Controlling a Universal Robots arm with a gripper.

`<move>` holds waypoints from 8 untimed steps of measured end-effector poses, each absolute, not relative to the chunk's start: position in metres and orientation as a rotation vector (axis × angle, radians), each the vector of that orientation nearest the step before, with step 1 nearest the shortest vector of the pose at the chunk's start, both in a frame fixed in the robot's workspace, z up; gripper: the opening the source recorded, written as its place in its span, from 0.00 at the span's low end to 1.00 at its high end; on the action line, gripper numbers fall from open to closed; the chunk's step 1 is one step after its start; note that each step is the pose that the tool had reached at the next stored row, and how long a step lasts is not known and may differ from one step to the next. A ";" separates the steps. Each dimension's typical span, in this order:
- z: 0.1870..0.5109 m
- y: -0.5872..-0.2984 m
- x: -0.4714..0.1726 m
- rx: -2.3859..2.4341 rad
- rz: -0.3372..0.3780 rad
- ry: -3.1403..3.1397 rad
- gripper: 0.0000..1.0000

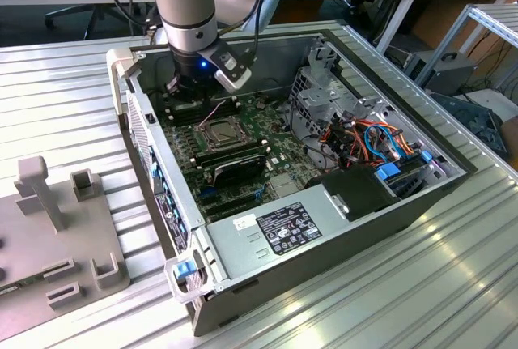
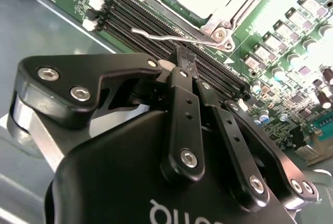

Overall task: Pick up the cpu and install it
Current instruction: 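Install the first cpu locking lever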

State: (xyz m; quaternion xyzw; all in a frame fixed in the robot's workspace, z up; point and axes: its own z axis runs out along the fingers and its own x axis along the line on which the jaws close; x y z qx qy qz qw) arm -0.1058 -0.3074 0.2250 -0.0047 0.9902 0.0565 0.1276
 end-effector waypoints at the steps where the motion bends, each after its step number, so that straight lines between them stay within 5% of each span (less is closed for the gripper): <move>1: 0.225 -0.308 -0.106 -0.012 0.164 2.881 0.11; 8: 0.226 -0.309 -0.103 0.005 0.162 2.880 0.11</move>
